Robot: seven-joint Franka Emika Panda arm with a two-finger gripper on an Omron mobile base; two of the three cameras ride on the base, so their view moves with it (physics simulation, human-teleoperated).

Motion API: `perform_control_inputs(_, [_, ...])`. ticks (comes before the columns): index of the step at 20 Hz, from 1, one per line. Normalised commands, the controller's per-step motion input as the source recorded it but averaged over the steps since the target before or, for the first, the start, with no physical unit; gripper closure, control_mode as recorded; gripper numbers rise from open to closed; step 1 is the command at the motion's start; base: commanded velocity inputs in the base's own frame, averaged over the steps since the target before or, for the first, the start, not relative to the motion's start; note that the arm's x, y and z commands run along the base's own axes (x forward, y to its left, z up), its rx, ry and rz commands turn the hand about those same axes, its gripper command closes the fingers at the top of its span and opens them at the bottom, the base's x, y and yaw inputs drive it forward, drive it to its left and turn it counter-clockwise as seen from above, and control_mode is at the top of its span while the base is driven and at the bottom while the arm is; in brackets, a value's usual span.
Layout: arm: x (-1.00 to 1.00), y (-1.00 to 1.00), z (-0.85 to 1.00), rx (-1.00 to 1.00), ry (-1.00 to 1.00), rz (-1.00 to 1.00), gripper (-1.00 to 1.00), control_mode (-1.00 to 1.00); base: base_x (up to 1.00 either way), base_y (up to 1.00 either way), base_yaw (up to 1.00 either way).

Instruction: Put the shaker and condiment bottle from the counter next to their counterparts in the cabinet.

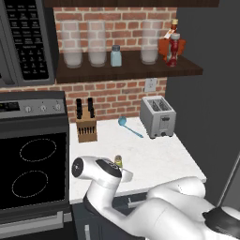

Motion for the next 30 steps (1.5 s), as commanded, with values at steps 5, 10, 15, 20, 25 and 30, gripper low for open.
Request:
perform_control_inputs(5, [0.10,0.00,0.00,0.00,0.00,0.00,-1.00,-1.00,0.00,0.00,0.00])
perform_control_inputs(10, [0.17,0.00,-0.01,0.00,0.00,0.00,-1.00,-1.00,0.00,0.00,0.00])
perform_control_inputs(15, [0.07,0.00,-0.05,0.00,0.00,0.00,-1.00,-1.00,0.00,0.00,0.00])
perform_control_inputs(20, [0.04,0.00,-0.07,0.00,0.00,0.00,-1.00,-1.00,0.00,0.00,0.00])
perform_control_inputs(25, [0.03,0.00,-0.06,0.00,0.00,0.00,-1.00,-1.00,0.00,0.00,0.00])
perform_control_inputs(30, [0.04,-0.04,-0.03,0.00,0.00,0.00,-1.00,-1.00,0.00,0.00,0.00])
